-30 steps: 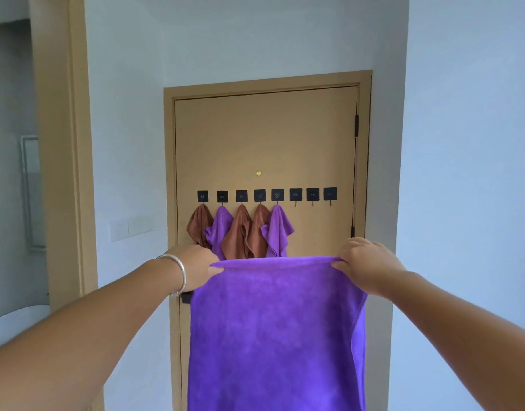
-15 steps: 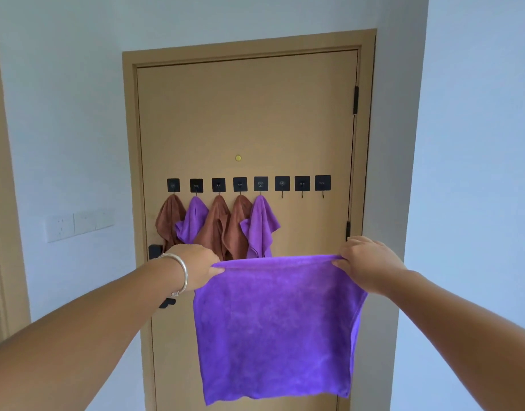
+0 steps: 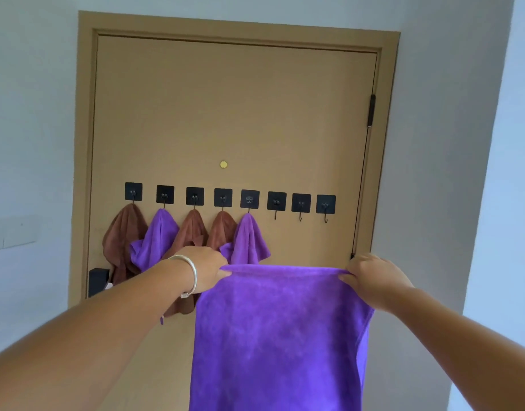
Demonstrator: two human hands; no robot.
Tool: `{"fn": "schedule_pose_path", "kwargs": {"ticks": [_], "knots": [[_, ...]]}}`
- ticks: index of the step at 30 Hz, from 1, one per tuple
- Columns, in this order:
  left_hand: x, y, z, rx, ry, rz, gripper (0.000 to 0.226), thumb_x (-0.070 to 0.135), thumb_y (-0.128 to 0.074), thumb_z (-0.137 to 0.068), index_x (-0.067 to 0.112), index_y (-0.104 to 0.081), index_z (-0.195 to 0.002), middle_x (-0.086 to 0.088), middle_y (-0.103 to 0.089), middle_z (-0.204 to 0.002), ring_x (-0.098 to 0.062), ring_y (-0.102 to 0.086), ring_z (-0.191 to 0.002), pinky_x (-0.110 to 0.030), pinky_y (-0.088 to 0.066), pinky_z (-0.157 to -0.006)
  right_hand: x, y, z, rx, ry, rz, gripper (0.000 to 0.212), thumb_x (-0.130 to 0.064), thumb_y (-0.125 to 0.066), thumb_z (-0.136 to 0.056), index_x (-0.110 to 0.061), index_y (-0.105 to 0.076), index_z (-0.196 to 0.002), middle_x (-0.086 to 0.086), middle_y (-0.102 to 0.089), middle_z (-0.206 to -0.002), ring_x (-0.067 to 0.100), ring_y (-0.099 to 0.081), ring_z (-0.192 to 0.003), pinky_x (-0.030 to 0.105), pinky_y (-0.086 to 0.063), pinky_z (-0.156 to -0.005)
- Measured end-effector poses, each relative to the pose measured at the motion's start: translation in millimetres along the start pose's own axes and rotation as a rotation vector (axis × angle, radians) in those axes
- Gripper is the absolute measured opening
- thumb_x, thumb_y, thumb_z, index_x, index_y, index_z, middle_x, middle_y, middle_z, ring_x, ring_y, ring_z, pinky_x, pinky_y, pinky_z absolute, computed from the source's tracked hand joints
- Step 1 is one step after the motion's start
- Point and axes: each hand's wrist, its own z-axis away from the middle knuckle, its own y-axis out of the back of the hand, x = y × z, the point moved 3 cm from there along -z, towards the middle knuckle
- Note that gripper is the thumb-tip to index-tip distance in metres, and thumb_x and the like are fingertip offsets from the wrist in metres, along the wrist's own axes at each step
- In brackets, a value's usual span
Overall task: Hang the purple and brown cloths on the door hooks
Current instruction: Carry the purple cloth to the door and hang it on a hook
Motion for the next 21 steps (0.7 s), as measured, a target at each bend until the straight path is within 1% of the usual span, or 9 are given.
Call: {"fn": "schedule_pose_path", "kwargs": {"ticks": [2, 5, 8, 11, 13, 15, 17, 19, 21], "knots": [[-11.0, -6.0, -25.0, 0.017, -0.021, 0.014, 0.037, 0.042, -0.034, -0.102, 0.023, -0.049, -0.074, 0.006, -0.049, -0.069, -0.013, -0.045, -0.062, -0.027, -0.036, -0.060, -1.7, -9.1, -21.6, -0.003, -0.014, 0.004, 0.041, -0.050, -0.031, -0.100, -0.024, -0.062, -0.097, -0.006, -0.050, -0.094, 0.017, -0.050, -0.100, 0.031, -0.040, -0.084], [-23.3, -19.5, -57.5, 0.034, -0.046, 0.026, 0.038, 0.042, -0.034, -0.102, 0.026, -0.048, -0.071, 0.007, -0.050, -0.068, -0.011, -0.045, -0.060, -0.026, -0.033, -0.056, -3.5, -27.2, -47.6, -0.005, -0.024, 0.009, 0.041, -0.049, -0.031, -0.100, -0.023, -0.063, -0.100, -0.004, -0.057, -0.103, 0.018, -0.051, -0.104, 0.032, -0.041, -0.086], [-32.7, -36.5, -85.4, 0.039, -0.051, 0.010, 0.037, 0.044, -0.033, -0.102, 0.027, -0.049, -0.072, 0.007, -0.053, -0.072, -0.012, -0.049, -0.065, -0.029, -0.036, -0.062, -2.6, -45.9, -73.0, -0.032, -0.033, 0.007, 0.042, -0.048, -0.031, -0.100, -0.023, -0.064, -0.104, -0.003, -0.058, -0.107, 0.018, -0.051, -0.106, 0.034, -0.043, -0.088], [-38.2, -49.8, -112.2, 0.045, -0.060, 0.014, 0.036, 0.043, -0.033, -0.102, 0.025, -0.056, -0.080, 0.005, -0.061, -0.081, -0.016, -0.056, -0.073, -0.032, -0.044, -0.069, 1.1, -61.4, -101.8, -0.040, -0.048, -0.035, 0.039, -0.047, -0.033, -0.100, -0.024, -0.064, -0.101, -0.004, -0.058, -0.104, 0.016, -0.051, -0.098, 0.033, -0.046, -0.085], [-40.9, -54.9, -130.6, 0.080, -0.063, 0.046, 0.036, 0.039, -0.035, -0.101, 0.022, -0.061, -0.083, 0.002, -0.065, -0.084, -0.019, -0.060, -0.076, -0.035, -0.049, -0.072, 3.8, -70.8, -122.5, -0.028, -0.050, -0.088, 0.034, -0.044, -0.035, -0.100, -0.025, -0.061, -0.091, -0.004, -0.057, -0.097, 0.015, -0.051, -0.087, 0.031, -0.046, -0.077], [-44.1, -57.3, -147.1, 0.132, -0.054, 0.095, 0.034, 0.035, -0.037, -0.101, 0.022, -0.060, -0.080, 0.001, -0.065, -0.081, -0.020, -0.060, -0.074, -0.033, -0.048, -0.067, 6.7, -77.9, -142.5, -0.004, -0.057, -0.140, 0.032, -0.042, -0.037, -0.100, -0.025, -0.059, -0.084, -0.005, -0.056, -0.089, 0.014, -0.053, -0.079, 0.029, -0.043, -0.067], [-46.3, -58.3, -161.2, 0.179, -0.042, 0.111, 0.034, 0.031, -0.038, -0.100, 0.023, -0.054, -0.071, 0.000, -0.062, -0.076, -0.018, -0.056, -0.067, -0.027, -0.041, -0.058, 10.3, -83.2, -163.3, 0.027, -0.060, -0.203, 0.032, -0.039, -0.040, -0.100, -0.023, -0.063, -0.084, -0.004, -0.056, -0.087, 0.014, -0.053, -0.075, 0.029, -0.041, -0.062], [-49.6, -55.4, -177.4, 0.219, -0.022, 0.098, 0.035, 0.028, -0.039, -0.099, 0.023, -0.048, -0.066, -0.001, -0.061, -0.073, -0.018, -0.052, -0.062, -0.029, -0.039, -0.057, 13.9, -85.9, -185.5, 0.064, -0.047, -0.291, 0.030, -0.034, -0.042, -0.100, -0.020, -0.065, -0.087, -0.002, -0.057, -0.090, 0.016, -0.053, -0.077, 0.029, -0.040, -0.062], [-53.5, -49.3, -194.7, 0.256, -0.015, 0.082, 0.032, 0.023, -0.039, -0.098, 0.023, -0.049, -0.068, -0.001, -0.063, -0.077, -0.020, -0.054, -0.067, -0.031, -0.042, -0.059, 15.9, -86.5, -207.0, 0.099, -0.024, -0.385, 0.028, -0.028, -0.044, -0.100, -0.019, -0.066, -0.085, -0.002, -0.058, -0.090, 0.016, -0.055, -0.078, 0.031, -0.046, -0.067]]}}
